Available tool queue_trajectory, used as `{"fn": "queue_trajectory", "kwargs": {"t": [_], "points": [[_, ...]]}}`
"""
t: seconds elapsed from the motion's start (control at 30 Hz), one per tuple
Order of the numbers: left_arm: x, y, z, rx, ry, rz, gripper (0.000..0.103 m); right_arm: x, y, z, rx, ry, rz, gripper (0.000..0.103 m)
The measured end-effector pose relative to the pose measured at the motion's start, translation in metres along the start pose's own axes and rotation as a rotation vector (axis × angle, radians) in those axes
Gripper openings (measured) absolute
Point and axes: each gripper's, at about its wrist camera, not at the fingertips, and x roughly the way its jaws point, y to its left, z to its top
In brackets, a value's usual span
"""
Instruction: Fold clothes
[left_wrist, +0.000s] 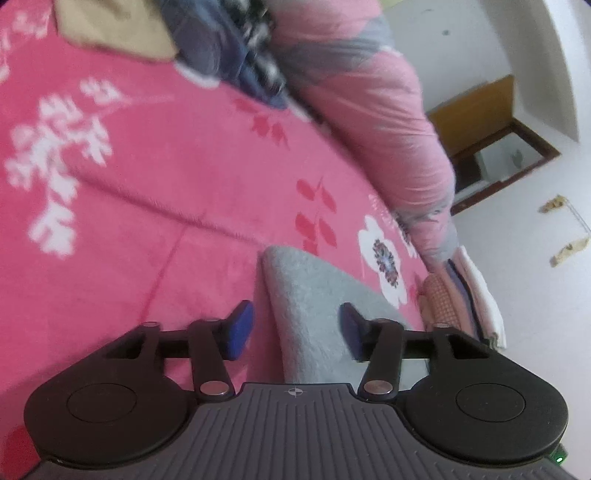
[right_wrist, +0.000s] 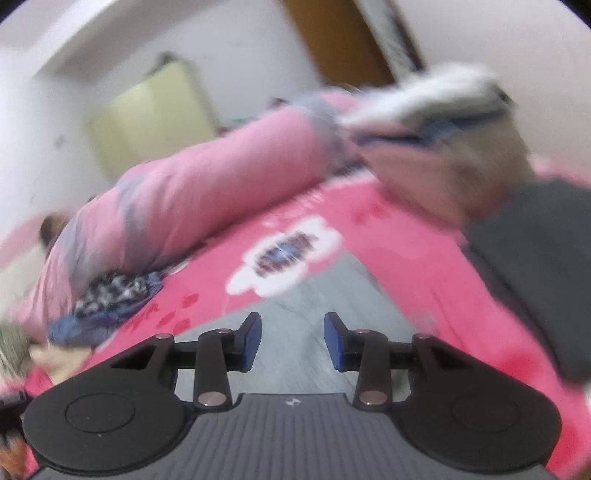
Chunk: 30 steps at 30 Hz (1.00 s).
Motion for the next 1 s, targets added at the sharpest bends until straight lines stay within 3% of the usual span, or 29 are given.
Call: {"fn": "queue_trajectory", "kwargs": {"t": [0.07, 0.13, 0.17, 0.3, 0.4, 0.43, 0.5, 0.53, 0.6, 0.7, 0.8, 0.83, 0.93, 1.0], "points": [[0.013, 0.01, 0.004, -0.07, 0.03, -0.012, 0.066, 0.032, 0.006, -0.008, -0.058, 0.041, 0.017, 0.039], [0.026, 0.02, 0.008, -0.134, 0.062, -0.022, 0.066, 0.072, -0.006, -0.03, -0.059, 0.194, -0.047, 0.037], [0.033, 0.02, 0.011, -0.137, 0.073, -0.02, 0.065, 0.083, -0.011, -0.04, -0.053, 0.203, -0.062, 0.033], [0.056, 0.01, 0.022, -0.106, 0.11, -0.033, 0.062, 0.075, 0.001, -0.048, -0.154, 0.137, -0.085, 0.035], [0.077, 0.007, 0.026, -0.118, 0.14, -0.04, 0.046, 0.073, -0.002, -0.05, -0.145, 0.136, -0.081, 0.035], [0.082, 0.005, 0.026, -0.11, 0.128, -0.021, 0.032, 0.075, 0.0, -0.048, -0.139, 0.136, -0.081, 0.035], [0.078, 0.0, 0.025, -0.079, 0.077, -0.028, 0.014, 0.073, 0.001, -0.048, -0.133, 0.129, -0.078, 0.035], [0.072, -0.005, 0.024, -0.053, 0.041, -0.05, 0.012, 0.074, 0.001, -0.049, -0.132, 0.126, -0.076, 0.035], [0.057, -0.015, 0.019, 0.022, -0.031, -0.102, 0.012, 0.075, 0.001, -0.049, -0.129, 0.119, -0.074, 0.035], [0.059, -0.006, 0.016, 0.037, -0.036, -0.082, 0.013, 0.075, 0.002, -0.05, -0.129, 0.115, -0.07, 0.035], [0.071, 0.023, 0.016, -0.043, 0.018, -0.037, 0.019, 0.075, 0.002, -0.047, -0.137, 0.129, -0.068, 0.036], [0.065, 0.025, 0.017, -0.058, 0.01, -0.053, 0.02, 0.074, 0.004, -0.044, -0.149, 0.138, -0.077, 0.036], [0.046, 0.026, 0.017, -0.088, -0.019, -0.093, 0.039, 0.069, 0.012, -0.03, -0.188, 0.144, -0.095, 0.038], [0.027, 0.014, 0.014, -0.034, -0.069, -0.084, 0.039, 0.063, 0.018, -0.018, -0.216, 0.109, -0.088, 0.038]]}}
